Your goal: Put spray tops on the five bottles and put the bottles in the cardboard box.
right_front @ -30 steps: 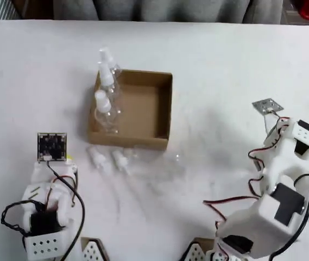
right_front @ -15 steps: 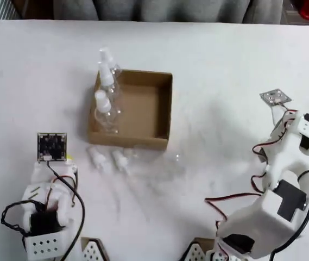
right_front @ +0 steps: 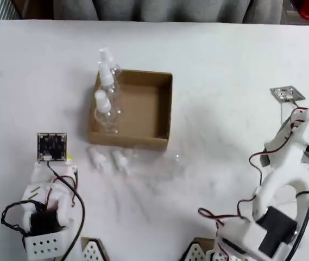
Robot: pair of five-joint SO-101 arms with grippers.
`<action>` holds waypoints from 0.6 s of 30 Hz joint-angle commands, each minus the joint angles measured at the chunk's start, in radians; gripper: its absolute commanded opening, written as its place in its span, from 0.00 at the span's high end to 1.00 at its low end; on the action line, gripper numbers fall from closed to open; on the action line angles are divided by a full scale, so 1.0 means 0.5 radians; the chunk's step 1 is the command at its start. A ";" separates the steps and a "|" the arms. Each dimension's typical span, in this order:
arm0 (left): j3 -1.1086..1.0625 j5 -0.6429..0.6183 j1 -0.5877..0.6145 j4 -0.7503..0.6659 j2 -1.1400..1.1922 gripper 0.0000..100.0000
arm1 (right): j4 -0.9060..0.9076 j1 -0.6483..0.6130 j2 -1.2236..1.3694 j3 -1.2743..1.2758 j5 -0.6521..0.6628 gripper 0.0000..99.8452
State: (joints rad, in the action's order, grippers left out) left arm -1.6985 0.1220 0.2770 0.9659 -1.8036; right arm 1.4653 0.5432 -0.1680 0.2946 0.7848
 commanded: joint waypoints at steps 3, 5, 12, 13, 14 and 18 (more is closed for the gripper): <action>0.160 0.015 -0.143 0.110 -0.035 0.98 | 0.048 -0.167 -0.293 0.144 -0.052 0.97; 0.209 0.015 -0.140 0.132 -0.035 0.98 | 0.044 -0.216 -0.373 0.227 -0.058 0.97; 0.417 0.107 -0.140 0.166 0.091 0.98 | 0.044 -0.321 -0.588 0.433 -0.058 0.97; 0.476 0.104 -0.143 0.163 0.173 0.98 | 0.044 -0.321 -0.606 0.445 -0.058 0.97; 0.540 0.104 -0.143 0.153 0.272 0.98 | 0.044 -0.321 -0.621 0.451 -0.058 0.97; 0.816 0.101 -0.143 0.086 0.760 0.98 | 0.044 -0.315 -0.643 0.460 -0.052 0.97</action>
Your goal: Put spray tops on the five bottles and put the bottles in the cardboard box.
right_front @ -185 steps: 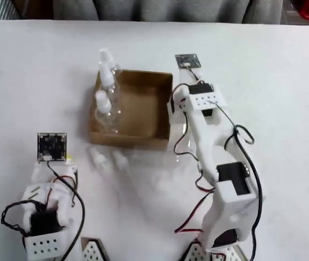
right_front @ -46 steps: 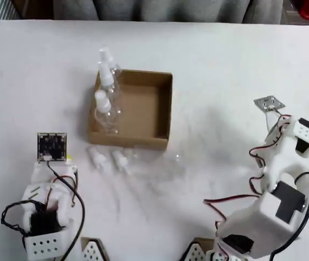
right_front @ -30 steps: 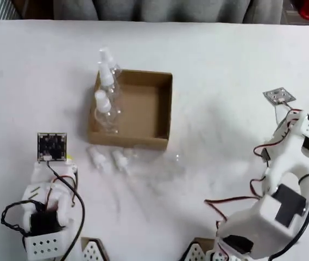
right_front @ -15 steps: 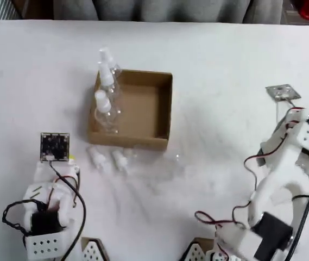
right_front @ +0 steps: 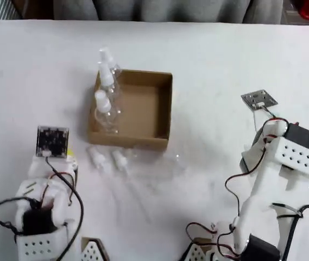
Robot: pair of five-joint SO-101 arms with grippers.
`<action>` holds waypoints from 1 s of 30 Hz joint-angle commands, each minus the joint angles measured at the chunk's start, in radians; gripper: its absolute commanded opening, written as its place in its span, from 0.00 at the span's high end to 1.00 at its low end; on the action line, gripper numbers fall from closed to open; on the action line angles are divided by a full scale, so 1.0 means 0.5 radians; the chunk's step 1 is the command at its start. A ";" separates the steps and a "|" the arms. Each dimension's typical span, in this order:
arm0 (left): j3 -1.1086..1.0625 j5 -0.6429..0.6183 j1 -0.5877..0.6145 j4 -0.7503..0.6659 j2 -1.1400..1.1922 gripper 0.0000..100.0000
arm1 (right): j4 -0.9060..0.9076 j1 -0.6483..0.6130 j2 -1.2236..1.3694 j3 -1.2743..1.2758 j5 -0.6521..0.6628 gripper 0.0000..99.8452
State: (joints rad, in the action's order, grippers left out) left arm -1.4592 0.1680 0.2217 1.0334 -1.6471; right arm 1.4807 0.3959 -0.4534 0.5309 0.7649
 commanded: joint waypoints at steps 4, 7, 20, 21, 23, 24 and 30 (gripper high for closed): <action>0.577 0.003 -0.035 -0.055 0.959 0.98 | 0.014 -0.026 -0.063 -0.012 -0.012 0.97; 0.724 -0.021 -0.051 -0.055 1.309 0.98 | 0.011 -0.026 -0.063 -0.012 -0.015 0.97; 1.102 -0.807 -0.535 -0.086 2.334 0.94 | -0.002 -0.029 -0.063 -0.012 -0.006 0.97; 1.117 -0.822 -0.551 -0.095 2.389 0.91 | -0.023 -0.029 -0.063 -0.009 -0.006 0.97; 1.126 -0.872 -0.575 -0.092 2.481 0.84 | -0.078 -0.029 -0.063 0.031 -0.006 0.97; 1.126 -0.902 -0.582 -0.095 2.518 0.81 | -0.112 -0.029 -0.063 0.058 -0.006 0.97; 1.117 -1.077 -0.551 -0.227 2.573 0.79 | -0.336 -0.048 -0.063 0.245 -0.003 0.97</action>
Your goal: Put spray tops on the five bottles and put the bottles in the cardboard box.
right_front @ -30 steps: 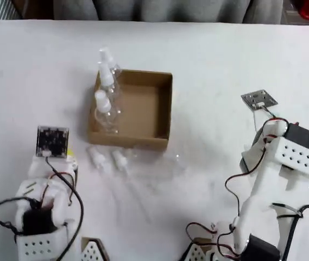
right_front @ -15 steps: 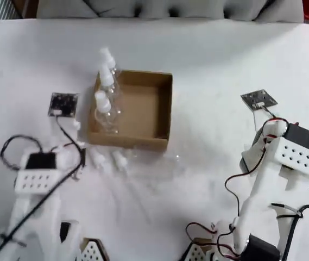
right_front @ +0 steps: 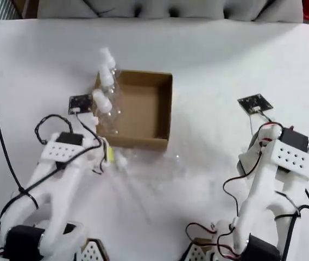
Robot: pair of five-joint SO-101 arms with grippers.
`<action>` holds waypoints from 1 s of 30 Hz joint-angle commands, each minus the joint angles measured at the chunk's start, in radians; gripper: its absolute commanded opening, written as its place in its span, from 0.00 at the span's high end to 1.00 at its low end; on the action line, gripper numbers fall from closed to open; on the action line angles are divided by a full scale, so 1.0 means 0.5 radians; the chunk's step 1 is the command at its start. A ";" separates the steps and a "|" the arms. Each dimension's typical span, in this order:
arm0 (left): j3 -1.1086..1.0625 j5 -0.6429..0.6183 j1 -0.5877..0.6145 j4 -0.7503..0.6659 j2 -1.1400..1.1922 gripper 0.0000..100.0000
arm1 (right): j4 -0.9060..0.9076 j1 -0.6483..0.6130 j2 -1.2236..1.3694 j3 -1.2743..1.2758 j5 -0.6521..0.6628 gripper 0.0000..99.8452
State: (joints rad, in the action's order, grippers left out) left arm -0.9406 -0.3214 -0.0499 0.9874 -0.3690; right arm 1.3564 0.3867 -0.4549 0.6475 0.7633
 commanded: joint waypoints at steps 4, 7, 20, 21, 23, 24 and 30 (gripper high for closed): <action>0.077 -0.163 0.060 -0.206 0.023 0.79 | -0.103 -0.063 -0.060 0.040 0.000 0.97; 0.025 -0.212 0.063 -0.224 0.026 0.79 | -0.103 -0.066 -0.060 0.034 0.000 0.97; -0.224 -0.285 0.103 -0.543 0.026 0.80 | -0.100 -0.066 -0.060 0.025 0.000 0.97; -0.224 -0.285 0.103 -0.543 0.026 0.82 | -0.097 -0.066 -0.060 0.025 0.000 0.97; -0.227 -0.282 0.100 -0.555 0.029 0.90 | -0.094 -0.066 -0.060 0.025 0.003 0.97; -0.227 -0.282 0.100 -0.559 0.032 0.94 | -0.094 -0.066 -0.060 0.025 0.003 0.97; -0.055 -0.279 0.100 -0.460 0.327 0.87 | -0.032 -0.087 -0.066 -0.018 0.003 0.97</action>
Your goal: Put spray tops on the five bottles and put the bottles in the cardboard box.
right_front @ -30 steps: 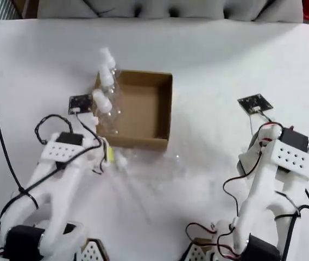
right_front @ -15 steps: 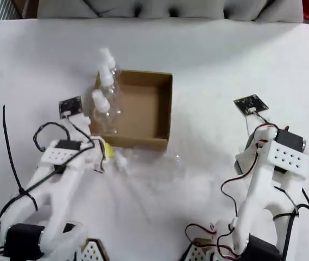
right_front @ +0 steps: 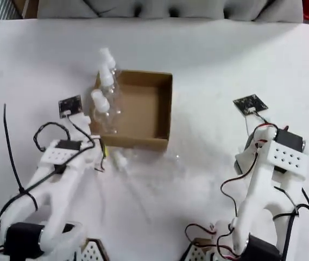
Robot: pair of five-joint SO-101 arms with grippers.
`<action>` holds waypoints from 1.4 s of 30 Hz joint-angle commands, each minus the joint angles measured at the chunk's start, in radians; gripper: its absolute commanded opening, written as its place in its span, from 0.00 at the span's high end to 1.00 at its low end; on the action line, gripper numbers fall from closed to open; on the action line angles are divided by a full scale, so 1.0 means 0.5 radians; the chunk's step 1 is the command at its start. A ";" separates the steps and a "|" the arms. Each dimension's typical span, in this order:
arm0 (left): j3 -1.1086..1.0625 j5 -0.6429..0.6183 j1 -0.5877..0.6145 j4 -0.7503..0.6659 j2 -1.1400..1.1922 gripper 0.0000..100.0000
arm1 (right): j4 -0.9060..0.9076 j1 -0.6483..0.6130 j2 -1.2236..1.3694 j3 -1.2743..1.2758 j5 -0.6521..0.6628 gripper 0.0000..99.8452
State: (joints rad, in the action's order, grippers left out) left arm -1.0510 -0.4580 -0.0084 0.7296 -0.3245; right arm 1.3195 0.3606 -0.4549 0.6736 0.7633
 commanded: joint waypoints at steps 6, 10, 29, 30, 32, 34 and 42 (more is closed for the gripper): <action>0.491 0.058 0.017 0.466 0.526 0.79 | 0.164 -0.038 -0.078 -0.157 0.003 0.97; 0.635 0.212 0.038 0.641 0.575 0.81 | 0.161 -0.035 -0.060 -0.147 0.003 0.97; 0.509 0.221 0.038 0.402 0.575 0.98 | 0.164 -0.038 -0.078 -0.163 -0.012 0.97; 0.512 0.224 0.038 0.417 0.575 0.98 | 0.167 -0.048 -0.078 -0.175 -0.015 0.97; 0.519 0.267 0.038 0.457 0.575 0.98 | 0.210 -0.078 -0.081 -0.218 -0.021 0.97; 0.519 0.368 0.038 0.473 0.572 0.98 | 0.302 -0.115 -0.081 -0.295 -0.098 0.97; 0.381 0.454 0.057 0.509 0.296 0.98 | 0.489 -0.235 -0.167 -0.384 -0.270 0.98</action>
State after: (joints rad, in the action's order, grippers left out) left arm -0.8009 -0.2478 -0.0008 0.9597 -0.0744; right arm 1.5451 0.2670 -0.4733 0.5140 0.6575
